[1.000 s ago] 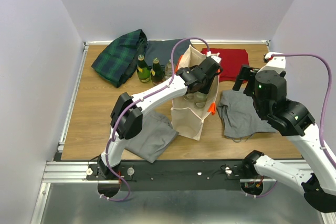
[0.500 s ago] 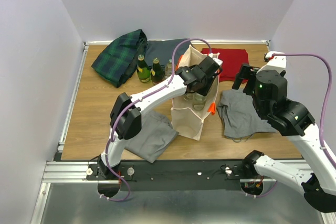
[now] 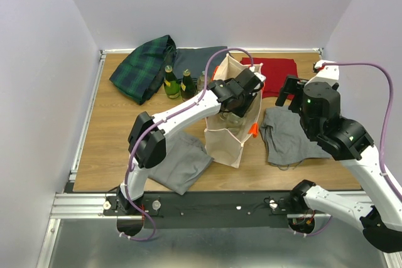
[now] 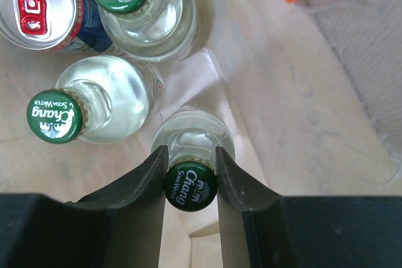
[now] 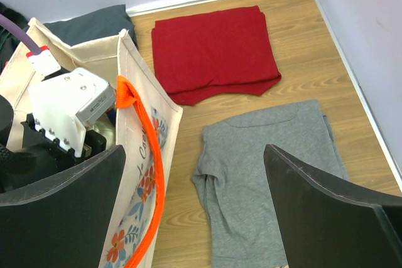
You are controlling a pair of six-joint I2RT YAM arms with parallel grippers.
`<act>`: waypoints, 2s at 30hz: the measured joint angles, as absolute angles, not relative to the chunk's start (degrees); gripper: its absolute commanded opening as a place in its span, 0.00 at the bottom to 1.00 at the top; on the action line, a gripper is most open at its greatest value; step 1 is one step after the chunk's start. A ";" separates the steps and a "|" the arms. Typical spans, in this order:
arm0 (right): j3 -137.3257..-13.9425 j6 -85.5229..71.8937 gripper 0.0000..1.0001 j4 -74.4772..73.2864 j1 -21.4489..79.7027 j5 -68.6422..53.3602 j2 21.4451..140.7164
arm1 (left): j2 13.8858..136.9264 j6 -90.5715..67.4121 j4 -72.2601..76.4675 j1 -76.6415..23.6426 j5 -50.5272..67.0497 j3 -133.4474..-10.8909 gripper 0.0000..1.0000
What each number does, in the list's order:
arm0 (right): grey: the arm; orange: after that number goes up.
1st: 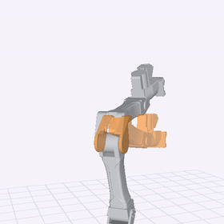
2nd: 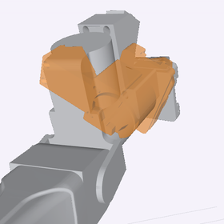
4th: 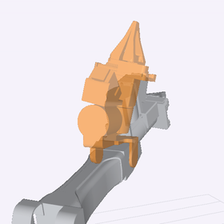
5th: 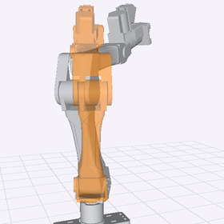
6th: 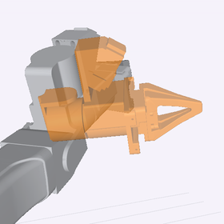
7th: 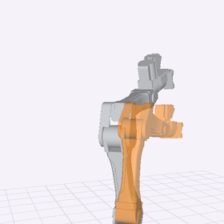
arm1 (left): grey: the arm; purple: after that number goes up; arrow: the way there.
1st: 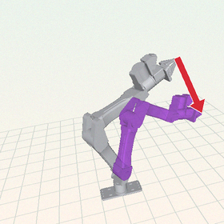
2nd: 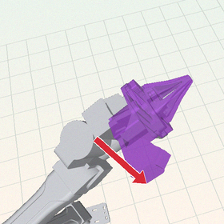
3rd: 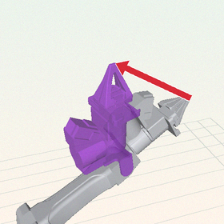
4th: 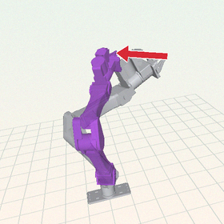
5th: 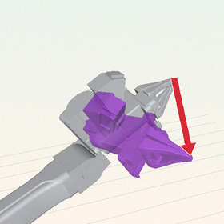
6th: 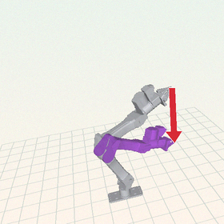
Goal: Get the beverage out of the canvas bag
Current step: Take out the drink from the canvas bag.
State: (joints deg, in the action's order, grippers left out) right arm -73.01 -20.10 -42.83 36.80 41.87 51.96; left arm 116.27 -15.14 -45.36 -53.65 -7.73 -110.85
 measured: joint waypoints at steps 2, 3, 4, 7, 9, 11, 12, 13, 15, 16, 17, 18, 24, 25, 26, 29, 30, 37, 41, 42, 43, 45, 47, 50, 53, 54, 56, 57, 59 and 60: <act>-73.01 -20.36 1.00 -42.78 36.80 41.87 51.96 | 116.22 -14.79 -45.67 -53.65 -7.73 -110.85 0.00; -73.01 -20.51 1.00 -42.74 36.80 41.89 51.92 | 116.22 -14.61 -45.84 -53.65 -7.73 -110.87 0.00; -73.01 -20.73 1.00 -42.65 36.80 41.89 51.81 | 116.22 -14.52 -46.06 -53.65 -7.73 -110.91 0.00; -73.01 -21.23 1.00 -42.48 36.80 41.93 51.27 | 116.22 -14.24 -46.76 -53.65 -7.73 -111.22 0.00; -73.01 -21.54 1.00 -42.48 36.80 41.98 50.81 | 116.20 -14.02 -47.00 -53.65 -7.73 -111.31 0.00; -73.01 -21.74 1.00 -42.48 36.80 42.30 50.17 | 116.18 -13.89 -47.27 -53.65 -7.73 -111.46 0.00; -73.01 -21.93 1.00 -42.46 36.80 42.52 49.93 | 116.14 -13.72 -47.48 -53.65 -7.73 -111.66 0.00; -73.01 -22.00 1.00 -42.46 36.80 42.61 49.80 | 116.07 -13.61 -47.75 -53.65 -7.73 -111.85 0.00; -73.01 -22.15 1.00 -42.48 36.80 42.70 49.56 | 115.79 -13.37 -48.34 -53.63 -7.73 -112.22 0.00; -73.01 -22.26 1.00 -42.48 36.80 42.72 49.50 | 115.59 -13.28 -48.93 -53.63 -7.73 -112.75 0.00; -73.01 -22.35 1.00 -42.48 36.80 42.74 49.50 | 115.48 -13.21 -49.25 -53.65 -7.75 -113.12 0.00; -73.01 -22.44 1.00 -42.48 36.80 42.76 49.47 | 115.24 -13.15 -49.67 -53.63 -7.75 -113.65 0.00; -73.01 -22.55 1.00 -42.48 36.80 42.76 49.47 | 113.16 -13.04 -50.02 -53.63 -7.75 -115.39 0.00; -73.01 -22.59 1.00 -42.48 36.80 42.76 49.47 | 112.90 -13.02 -50.06 -53.63 -7.75 -115.72 0.00; -73.01 -22.70 1.00 -42.48 36.80 42.74 49.47 | 112.57 -13.02 -50.09 -53.63 -7.75 -115.96 0.00; -73.01 -23.03 1.00 -42.48 36.80 42.76 49.47 | 111.87 -12.97 -50.15 -53.63 -7.73 -116.40 0.00; -73.01 -23.07 1.00 -42.48 36.80 42.74 49.47 | 111.72 -12.93 -50.28 -53.63 -7.73 -116.46 0.00; -73.01 -23.99 1.00 -42.48 36.80 42.70 49.50 | 111.53 -12.62 -51.55 -53.63 -7.70 -116.51 0.00; -73.01 -24.32 1.00 -42.48 36.80 42.68 49.56 | 111.24 -12.19 -52.40 -53.63 -7.70 -116.51 0.00; -72.99 -24.40 1.00 -42.48 36.80 42.68 49.60 | 111.11 -12.10 -52.56 -53.63 -7.68 -116.51 0.00; -73.01 -24.47 1.00 -42.48 36.80 42.68 49.74 | 110.89 -11.97 -52.73 -53.60 -7.66 -116.51 0.00; -73.01 -24.53 1.00 -42.48 36.80 42.65 50.06 | 110.52 -11.81 -52.86 -53.58 -7.66 -116.53 0.00; -73.01 -24.60 1.00 -42.48 36.80 42.63 50.39 | 110.02 -11.75 -52.88 -53.58 -7.64 -116.55 0.00; -72.99 -24.67 1.00 -42.48 36.80 42.59 50.63 | 109.25 -11.60 -52.90 -53.58 -7.57 -116.68 0.00; -72.99 -24.82 1.00 -42.46 36.80 42.61 50.48 | 109.10 -11.51 -53.41 -53.58 -7.25 -117.73 0.00; -72.99 -24.88 1.00 -42.46 36.80 42.59 50.46 | 109.10 -11.51 -53.56 -53.58 -7.07 -118.17 0.00; -72.99 -25.02 1.00 -42.46 36.80 42.59 50.46 | 109.08 -11.51 -53.76 -53.58 -6.76 -118.89 0.00; -72.99 -25.02 1.00 -42.46 36.80 42.57 50.48 | 109.01 -11.51 -53.89 -53.58 -6.68 -119.20 0.00; -72.99 -25.04 1.00 -42.41 36.80 42.54 50.59 | 108.86 -11.49 -53.95 -53.58 -6.57 -119.42 0.00; -72.99 -25.02 1.00 -42.39 36.80 42.54 50.61 | 108.79 -11.44 -54.04 -53.58 -6.57 -119.50 0.00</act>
State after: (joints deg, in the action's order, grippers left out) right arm -72.99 -25.02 -42.39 36.80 42.54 50.61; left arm 108.79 -11.44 -54.04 -53.58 -6.57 -119.50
